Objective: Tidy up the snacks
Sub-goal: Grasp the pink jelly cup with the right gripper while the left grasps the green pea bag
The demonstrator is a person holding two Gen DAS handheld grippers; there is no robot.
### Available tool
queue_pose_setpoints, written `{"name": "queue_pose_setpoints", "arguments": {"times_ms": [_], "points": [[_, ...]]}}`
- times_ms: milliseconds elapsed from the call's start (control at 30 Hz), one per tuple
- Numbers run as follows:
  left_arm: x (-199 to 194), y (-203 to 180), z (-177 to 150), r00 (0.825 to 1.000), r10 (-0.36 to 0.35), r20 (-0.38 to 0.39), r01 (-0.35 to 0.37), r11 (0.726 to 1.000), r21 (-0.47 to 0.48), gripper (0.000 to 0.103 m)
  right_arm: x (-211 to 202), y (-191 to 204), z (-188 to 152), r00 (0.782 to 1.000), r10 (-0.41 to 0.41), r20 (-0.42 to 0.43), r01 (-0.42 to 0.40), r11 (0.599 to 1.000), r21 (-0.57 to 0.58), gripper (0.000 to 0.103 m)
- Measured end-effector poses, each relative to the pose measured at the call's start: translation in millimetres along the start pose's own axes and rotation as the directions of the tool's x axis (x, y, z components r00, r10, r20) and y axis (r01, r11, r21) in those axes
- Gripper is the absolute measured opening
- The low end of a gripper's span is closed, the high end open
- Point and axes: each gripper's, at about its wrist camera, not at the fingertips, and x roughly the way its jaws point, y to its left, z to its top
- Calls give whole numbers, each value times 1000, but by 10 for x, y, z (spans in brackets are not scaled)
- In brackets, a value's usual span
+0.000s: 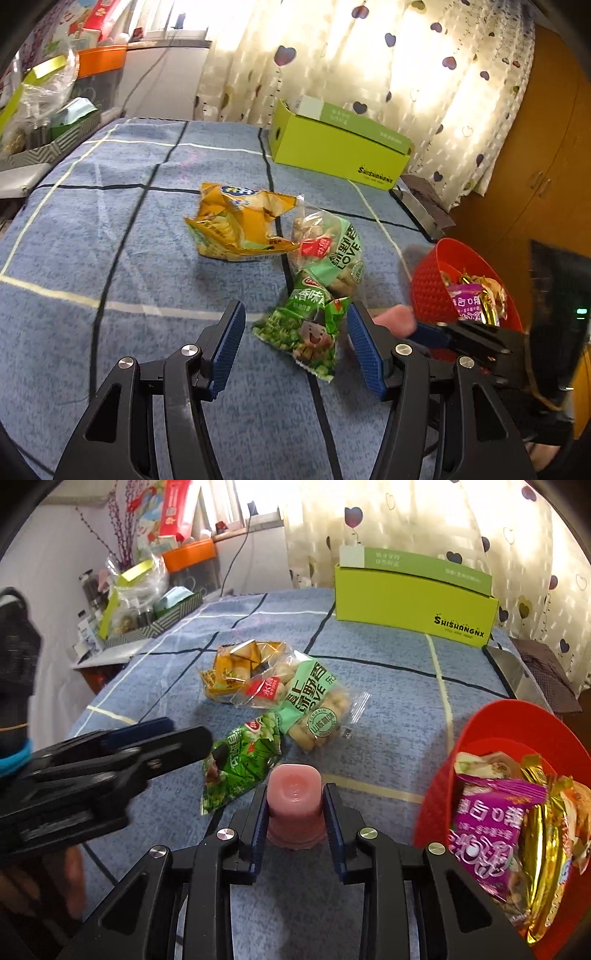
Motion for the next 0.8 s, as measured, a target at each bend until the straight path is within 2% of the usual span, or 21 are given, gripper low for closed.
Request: {"name": "queue_pose_setpoints", "arguments": {"times_ms": [167,333,533,667,800], "points": [[133,-16,-4,1000,-13,-23,13,1000,11,58,-121,-69,-49,1000,14,8,-14,1000,16,27],[302,-119,-2,998,-24,-58,29,996,80,58,-224,-125,-69,1000,11,24,-11,1000,24,27],[523,-188,-57,995,42,-96,-29,990,136,61,-259,-182,-82,1000,6,28,-7,999,36,27],[531,-183,-65,994,50,-98,-37,990,137,61,-270,-196,-91,1000,8,29,-10,999,39,27],[515,-256,-106,989,110,-96,-92,980,179,59,-307,-209,-115,999,7,33,-8,999,39,27]]}}
